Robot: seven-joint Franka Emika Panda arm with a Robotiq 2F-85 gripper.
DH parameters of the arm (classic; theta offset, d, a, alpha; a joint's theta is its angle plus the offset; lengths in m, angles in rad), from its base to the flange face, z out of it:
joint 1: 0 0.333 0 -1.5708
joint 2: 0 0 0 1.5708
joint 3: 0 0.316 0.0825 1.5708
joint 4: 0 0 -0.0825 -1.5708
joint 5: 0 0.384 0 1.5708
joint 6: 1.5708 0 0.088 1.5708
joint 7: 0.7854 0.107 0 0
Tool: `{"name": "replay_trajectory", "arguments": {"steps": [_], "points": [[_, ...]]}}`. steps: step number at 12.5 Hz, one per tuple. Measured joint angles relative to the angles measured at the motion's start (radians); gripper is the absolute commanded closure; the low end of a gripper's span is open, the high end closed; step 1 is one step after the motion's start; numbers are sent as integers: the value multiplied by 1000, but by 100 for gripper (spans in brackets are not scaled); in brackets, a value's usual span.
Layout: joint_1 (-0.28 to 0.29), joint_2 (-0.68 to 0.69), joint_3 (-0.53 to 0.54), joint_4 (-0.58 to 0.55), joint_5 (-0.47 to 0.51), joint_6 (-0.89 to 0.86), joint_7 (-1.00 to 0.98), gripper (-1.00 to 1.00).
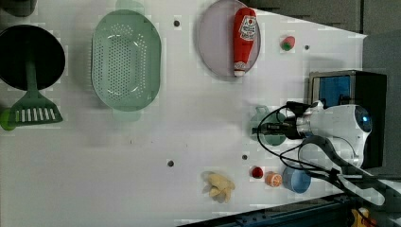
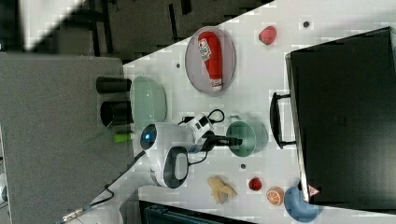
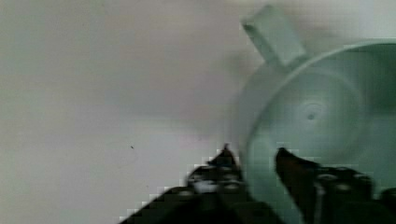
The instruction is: Drag mug right to left.
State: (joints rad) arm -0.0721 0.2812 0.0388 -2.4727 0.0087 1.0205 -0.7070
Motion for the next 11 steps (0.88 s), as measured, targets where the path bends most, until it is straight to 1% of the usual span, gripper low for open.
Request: {"name": "replay_trajectory", "arguments": {"steps": [8, 11], "points": [[42, 1, 15, 6, -3, 48, 0, 65], [65, 1, 24, 6, -5, 62, 39, 65]]}}
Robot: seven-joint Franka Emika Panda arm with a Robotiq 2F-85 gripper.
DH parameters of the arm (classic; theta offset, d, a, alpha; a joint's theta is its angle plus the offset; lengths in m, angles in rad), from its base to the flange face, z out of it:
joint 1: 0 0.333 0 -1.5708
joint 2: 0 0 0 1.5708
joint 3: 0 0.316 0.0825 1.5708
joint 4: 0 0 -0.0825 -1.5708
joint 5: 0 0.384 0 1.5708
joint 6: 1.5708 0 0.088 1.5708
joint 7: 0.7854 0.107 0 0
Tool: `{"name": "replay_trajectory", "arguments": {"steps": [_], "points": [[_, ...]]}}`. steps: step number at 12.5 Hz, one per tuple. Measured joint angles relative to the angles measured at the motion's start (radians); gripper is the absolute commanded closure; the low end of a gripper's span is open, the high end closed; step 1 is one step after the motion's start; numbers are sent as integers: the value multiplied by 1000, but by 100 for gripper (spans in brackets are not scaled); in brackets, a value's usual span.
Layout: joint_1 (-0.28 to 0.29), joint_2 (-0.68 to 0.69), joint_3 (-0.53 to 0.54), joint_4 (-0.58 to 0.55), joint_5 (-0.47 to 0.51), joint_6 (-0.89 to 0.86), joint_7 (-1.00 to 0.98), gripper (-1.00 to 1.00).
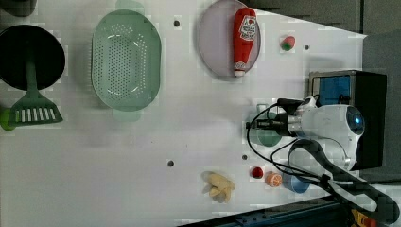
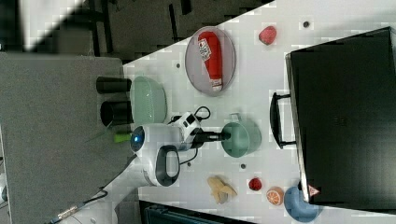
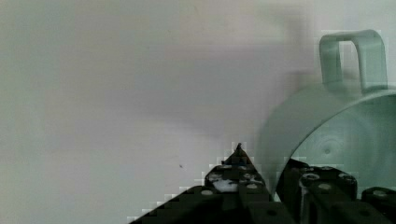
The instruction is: Drag mug right to left.
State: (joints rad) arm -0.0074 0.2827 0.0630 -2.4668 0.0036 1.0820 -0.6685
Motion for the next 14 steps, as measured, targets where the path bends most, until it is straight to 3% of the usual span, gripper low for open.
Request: {"name": "replay_trajectory", "arguments": {"steps": [14], "points": [[215, 14, 43, 41, -8, 6, 182, 65]]}}
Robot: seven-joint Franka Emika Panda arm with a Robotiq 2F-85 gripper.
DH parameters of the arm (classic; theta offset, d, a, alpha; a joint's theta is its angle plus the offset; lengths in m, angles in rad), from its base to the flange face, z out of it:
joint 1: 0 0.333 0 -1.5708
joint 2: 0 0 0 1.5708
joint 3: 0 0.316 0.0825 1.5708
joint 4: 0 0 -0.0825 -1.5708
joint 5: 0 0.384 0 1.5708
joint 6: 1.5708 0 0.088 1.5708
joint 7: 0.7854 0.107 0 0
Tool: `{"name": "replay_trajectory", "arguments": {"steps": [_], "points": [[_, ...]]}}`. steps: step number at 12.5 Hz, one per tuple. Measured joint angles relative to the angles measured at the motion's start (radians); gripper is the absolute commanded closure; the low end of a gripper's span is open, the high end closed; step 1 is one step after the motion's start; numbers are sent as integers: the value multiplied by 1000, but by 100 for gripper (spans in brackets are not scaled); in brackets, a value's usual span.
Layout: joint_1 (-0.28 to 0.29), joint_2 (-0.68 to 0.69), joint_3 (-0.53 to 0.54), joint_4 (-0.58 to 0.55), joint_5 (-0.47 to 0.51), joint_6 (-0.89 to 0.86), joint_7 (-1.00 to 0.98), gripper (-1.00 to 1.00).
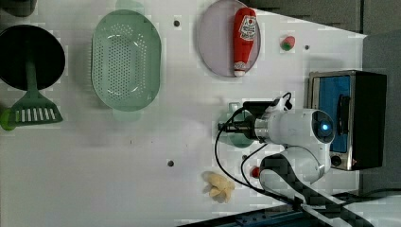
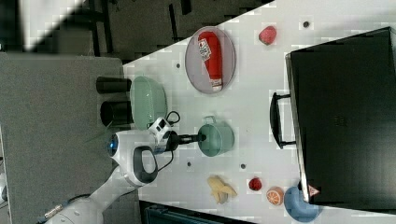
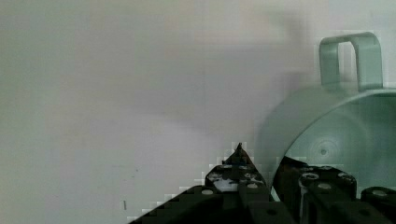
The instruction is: Drag mug right to left.
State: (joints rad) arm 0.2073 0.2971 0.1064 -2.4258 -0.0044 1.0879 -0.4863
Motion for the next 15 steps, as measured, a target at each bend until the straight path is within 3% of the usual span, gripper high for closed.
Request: {"name": "replay_trajectory", "arguments": {"steps": [10, 15], "points": [[166, 84, 12, 107, 3, -7, 101, 65], [200, 135, 22, 209, -1, -87, 184, 65]]}}
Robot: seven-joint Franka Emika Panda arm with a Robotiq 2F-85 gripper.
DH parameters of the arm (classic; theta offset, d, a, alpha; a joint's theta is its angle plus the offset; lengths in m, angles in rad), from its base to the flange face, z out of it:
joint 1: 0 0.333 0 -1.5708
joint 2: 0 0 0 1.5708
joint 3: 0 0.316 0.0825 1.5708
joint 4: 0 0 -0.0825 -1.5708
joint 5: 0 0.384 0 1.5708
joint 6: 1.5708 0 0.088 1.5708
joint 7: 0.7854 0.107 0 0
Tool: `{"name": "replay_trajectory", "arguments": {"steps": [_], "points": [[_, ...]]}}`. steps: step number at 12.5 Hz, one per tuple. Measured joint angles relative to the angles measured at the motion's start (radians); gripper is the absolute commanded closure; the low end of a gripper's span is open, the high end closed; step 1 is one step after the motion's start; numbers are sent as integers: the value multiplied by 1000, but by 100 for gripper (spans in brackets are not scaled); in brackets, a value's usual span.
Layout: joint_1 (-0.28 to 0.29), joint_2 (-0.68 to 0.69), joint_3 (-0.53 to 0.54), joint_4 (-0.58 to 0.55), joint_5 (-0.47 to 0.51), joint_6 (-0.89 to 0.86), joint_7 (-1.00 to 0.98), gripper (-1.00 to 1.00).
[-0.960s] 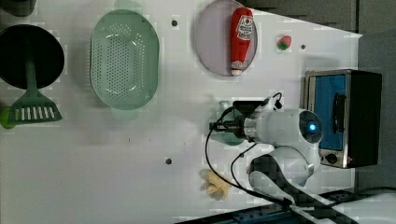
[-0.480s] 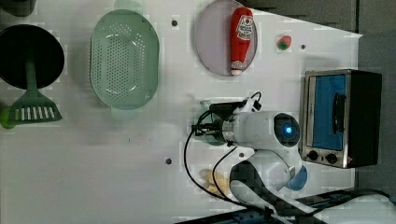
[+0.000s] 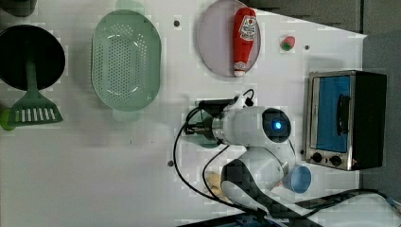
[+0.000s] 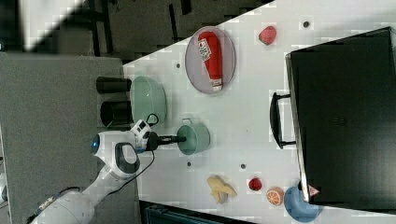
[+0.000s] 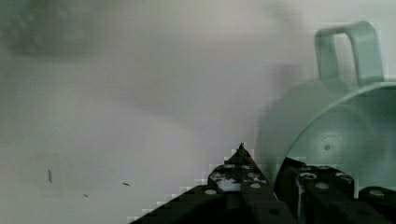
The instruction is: Drag mug right to left.
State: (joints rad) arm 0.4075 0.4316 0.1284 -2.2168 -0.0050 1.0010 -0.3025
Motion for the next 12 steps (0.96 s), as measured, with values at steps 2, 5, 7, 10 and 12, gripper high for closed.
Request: {"name": "replay_trajectory", "arguments": {"steps": [2, 5, 7, 10, 12], "points": [[31, 21, -12, 31, 8, -15, 14, 65], [63, 40, -8, 51, 1, -15, 19, 65], [85, 65, -6, 92, 11, -23, 22, 65], [121, 84, -6, 127, 11, -21, 35, 65], [138, 78, -6, 131, 12, -18, 63, 59]]}}
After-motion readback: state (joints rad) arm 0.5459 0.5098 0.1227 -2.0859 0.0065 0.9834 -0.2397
